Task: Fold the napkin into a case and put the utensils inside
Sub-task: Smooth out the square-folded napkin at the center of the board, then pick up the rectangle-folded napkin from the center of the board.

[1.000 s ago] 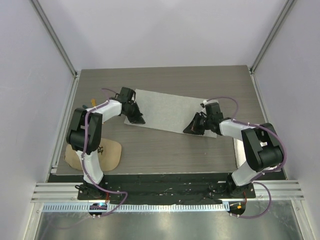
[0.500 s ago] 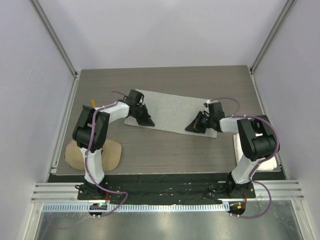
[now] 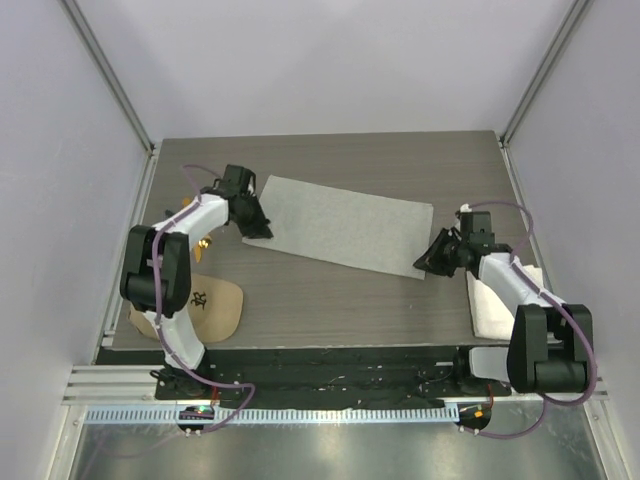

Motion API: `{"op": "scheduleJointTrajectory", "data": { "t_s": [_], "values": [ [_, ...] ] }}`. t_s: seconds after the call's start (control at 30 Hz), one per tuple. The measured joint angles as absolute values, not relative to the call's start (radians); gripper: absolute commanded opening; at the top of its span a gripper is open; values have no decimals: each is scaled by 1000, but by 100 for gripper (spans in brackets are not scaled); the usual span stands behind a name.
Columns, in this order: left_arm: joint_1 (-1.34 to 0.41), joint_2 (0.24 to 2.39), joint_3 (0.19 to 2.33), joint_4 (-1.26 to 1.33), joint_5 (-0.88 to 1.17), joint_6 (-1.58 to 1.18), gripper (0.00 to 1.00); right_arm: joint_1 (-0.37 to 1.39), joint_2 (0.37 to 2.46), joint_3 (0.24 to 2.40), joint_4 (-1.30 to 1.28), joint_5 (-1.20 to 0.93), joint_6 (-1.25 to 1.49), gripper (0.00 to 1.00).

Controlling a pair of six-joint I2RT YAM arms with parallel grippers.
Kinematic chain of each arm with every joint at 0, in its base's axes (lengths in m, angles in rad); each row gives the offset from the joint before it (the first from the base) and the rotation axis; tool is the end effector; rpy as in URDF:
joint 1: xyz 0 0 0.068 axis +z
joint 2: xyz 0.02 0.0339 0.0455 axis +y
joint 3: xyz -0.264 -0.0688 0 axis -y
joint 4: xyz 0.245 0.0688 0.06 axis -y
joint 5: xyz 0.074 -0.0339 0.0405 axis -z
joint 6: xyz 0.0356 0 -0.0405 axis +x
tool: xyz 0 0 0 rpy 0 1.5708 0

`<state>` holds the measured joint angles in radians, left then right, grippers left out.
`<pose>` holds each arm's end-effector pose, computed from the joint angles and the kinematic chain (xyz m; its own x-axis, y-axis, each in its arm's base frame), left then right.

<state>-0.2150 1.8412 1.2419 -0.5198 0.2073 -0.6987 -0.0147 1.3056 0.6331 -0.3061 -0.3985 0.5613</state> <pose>0.3640 -0.0870 0.1813 -0.8638 -0.4557 -0.2151 -0.3383 0.8408 -0.4225 0.2396 0.0103 0.1740 -0.8104 0.5025 -0.3012 0.2697 0.7763 0.5697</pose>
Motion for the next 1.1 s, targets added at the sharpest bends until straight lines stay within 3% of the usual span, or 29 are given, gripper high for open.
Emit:
{"op": "scheduleJointTrajectory", "data": {
  "t_s": [0.07,0.1,0.2,0.3,0.47,1.1],
  "values": [
    [-271,1797,1264,-538,167,-677,23,-15,1269,683,-378,-345,547,28],
    [-325,1770,1281,-535,142,-667,25,-15,1266,710,-404,-323,542,42],
    [-490,1709,1302,-487,110,-637,30,-17,1273,777,-456,-248,525,56],
    [-667,1668,1307,-435,60,-604,31,-28,1307,815,-501,-192,521,61],
    [-801,1662,1316,-401,52,-589,28,-38,1427,907,-560,-123,490,58],
    [-654,1537,1358,-526,78,-571,32,144,1805,1221,-617,221,433,40]
  ]
}}
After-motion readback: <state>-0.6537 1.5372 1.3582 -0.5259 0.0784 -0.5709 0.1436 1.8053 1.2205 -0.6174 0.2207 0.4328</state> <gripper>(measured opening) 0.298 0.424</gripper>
